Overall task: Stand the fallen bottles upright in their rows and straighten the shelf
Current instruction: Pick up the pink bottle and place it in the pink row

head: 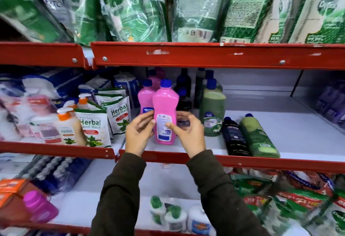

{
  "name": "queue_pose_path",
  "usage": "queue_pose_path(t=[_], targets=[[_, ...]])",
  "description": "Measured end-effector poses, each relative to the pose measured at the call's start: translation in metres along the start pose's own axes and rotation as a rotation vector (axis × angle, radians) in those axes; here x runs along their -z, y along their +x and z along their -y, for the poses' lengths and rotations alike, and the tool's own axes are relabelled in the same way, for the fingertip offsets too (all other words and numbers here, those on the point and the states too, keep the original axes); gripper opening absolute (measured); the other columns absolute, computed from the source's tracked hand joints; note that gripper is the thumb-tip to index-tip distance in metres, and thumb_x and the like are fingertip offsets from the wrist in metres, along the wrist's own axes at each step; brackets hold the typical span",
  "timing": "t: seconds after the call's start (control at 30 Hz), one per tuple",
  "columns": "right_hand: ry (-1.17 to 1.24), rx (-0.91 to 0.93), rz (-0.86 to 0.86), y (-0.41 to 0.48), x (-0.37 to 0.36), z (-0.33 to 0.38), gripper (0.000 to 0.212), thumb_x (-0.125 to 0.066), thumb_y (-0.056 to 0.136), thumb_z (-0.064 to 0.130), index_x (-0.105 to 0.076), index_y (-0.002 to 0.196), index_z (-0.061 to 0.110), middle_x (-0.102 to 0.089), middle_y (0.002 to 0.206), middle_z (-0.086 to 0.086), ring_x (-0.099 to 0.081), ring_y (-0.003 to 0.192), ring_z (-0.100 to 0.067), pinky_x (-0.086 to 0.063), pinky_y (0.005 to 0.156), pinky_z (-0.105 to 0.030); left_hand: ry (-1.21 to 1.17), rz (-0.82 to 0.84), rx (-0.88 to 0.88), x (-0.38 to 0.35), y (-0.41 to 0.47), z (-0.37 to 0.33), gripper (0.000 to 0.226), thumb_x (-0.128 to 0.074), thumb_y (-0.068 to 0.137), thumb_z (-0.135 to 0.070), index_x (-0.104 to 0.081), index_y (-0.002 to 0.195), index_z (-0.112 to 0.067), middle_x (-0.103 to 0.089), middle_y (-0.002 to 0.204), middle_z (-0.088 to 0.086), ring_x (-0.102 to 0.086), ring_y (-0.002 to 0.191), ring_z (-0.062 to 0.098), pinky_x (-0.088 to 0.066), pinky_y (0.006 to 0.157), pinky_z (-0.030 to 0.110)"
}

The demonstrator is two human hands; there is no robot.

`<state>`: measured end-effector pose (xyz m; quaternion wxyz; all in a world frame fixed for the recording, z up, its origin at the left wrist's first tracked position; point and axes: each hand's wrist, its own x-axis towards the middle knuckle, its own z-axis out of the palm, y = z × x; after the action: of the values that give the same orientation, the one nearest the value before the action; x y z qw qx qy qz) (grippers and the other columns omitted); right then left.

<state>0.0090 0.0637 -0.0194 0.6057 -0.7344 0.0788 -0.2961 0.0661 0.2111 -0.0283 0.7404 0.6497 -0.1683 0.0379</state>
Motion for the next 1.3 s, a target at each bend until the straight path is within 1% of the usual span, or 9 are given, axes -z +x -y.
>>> queue_pose_path(t=[0.27,0.37,0.47,0.6,0.73,0.9,1.03,1.17,1.3], targets=[[-0.032,-0.025,0.039,-0.002,-0.061,-0.022,0.044,-0.082,0.077,0.013,-0.063,0.116,0.007,-0.069,0.109,0.001,-0.062,0.088,0.008,-0.05,0.07,-0.002,0.003,-0.034,0.021,0.047,0.016,0.026,0.026,-0.056,0.096,-0.002,-0.064,0.114,-0.018,-0.072,0.108,-0.001,-0.07,0.102,0.013,-0.06,0.085,0.025],[-0.029,-0.011,0.04,-0.001,-0.068,-0.026,0.044,-0.08,0.079,0.012,-0.062,0.119,0.009,-0.07,0.113,-0.002,-0.063,0.091,0.006,-0.054,0.076,-0.006,-0.013,-0.066,0.022,0.051,0.019,0.03,0.026,-0.05,0.1,-0.004,-0.066,0.106,-0.024,-0.071,0.112,0.005,-0.068,0.107,0.022,-0.059,0.092,0.038],[-0.018,-0.006,0.074,0.002,-0.07,-0.027,0.045,-0.077,0.083,0.011,-0.059,0.124,0.013,-0.068,0.114,0.003,-0.066,0.097,0.001,-0.058,0.087,-0.018,-0.015,-0.086,0.026,0.054,0.023,0.031,0.026,-0.048,0.1,-0.005,-0.065,0.104,-0.024,-0.07,0.107,0.002,-0.068,0.104,0.025,-0.062,0.083,0.033],[0.021,-0.011,0.105,0.002,-0.072,-0.029,0.04,-0.069,0.088,0.006,-0.048,0.121,0.016,-0.065,0.121,-0.002,-0.063,0.108,-0.006,-0.055,0.096,-0.022,0.058,-0.079,0.044,0.059,0.029,0.041,0.034,-0.057,0.096,-0.018,-0.055,0.129,-0.027,-0.065,0.125,0.01,-0.062,0.119,0.029,-0.05,0.105,0.056],[-0.089,0.035,0.072,0.003,-0.076,-0.031,0.034,-0.068,0.09,0.012,-0.056,0.122,0.014,-0.066,0.12,-0.003,-0.064,0.11,-0.012,-0.055,0.1,-0.035,0.074,-0.008,0.057,0.062,0.031,0.038,0.045,-0.052,0.099,-0.013,-0.046,0.144,-0.02,-0.059,0.138,0.01,-0.059,0.126,0.03,-0.045,0.11,0.057],[-0.188,0.068,0.189,0.001,-0.078,-0.03,0.071,-0.079,0.079,0.021,-0.047,0.143,0.024,-0.042,0.126,0.001,-0.062,0.102,-0.011,-0.058,0.093,-0.03,0.064,0.052,0.055,0.069,0.029,0.034,0.039,-0.059,0.091,-0.022,-0.056,0.13,-0.029,-0.064,0.121,0.018,-0.06,0.119,0.037,-0.047,0.107,0.057],[-0.194,0.102,0.151,-0.004,-0.088,-0.032,0.094,-0.089,0.064,0.035,-0.038,0.143,0.029,-0.049,0.13,0.002,-0.06,0.115,-0.013,-0.056,0.097,-0.032,0.043,0.076,0.043,0.067,0.026,0.032,0.023,-0.057,0.096,-0.009,-0.061,0.115,-0.022,-0.067,0.107,0.002,-0.062,0.114,0.031,-0.054,0.098,0.044],[-0.192,0.091,0.101,-0.003,-0.087,-0.033,0.072,-0.089,0.065,0.034,-0.046,0.123,0.023,-0.063,0.118,0.005,-0.065,0.107,-0.009,-0.055,0.094,-0.028,0.045,0.088,0.004,0.071,0.025,0.033,0.017,-0.058,0.095,-0.005,-0.063,0.108,-0.015,-0.066,0.115,0.0,-0.06,0.119,0.026,-0.05,0.102,0.041],[-0.139,0.064,0.238,0.004,-0.073,-0.034,0.058,-0.083,0.077,0.021,-0.056,0.127,0.013,-0.064,0.12,-0.001,-0.063,0.104,-0.003,-0.055,0.097,-0.03,0.084,0.066,0.028,0.069,0.03,0.035,0.023,-0.05,0.098,-0.001,-0.056,0.116,-0.014,-0.064,0.117,-0.002,-0.06,0.112,0.011,-0.045,0.111,0.046]])
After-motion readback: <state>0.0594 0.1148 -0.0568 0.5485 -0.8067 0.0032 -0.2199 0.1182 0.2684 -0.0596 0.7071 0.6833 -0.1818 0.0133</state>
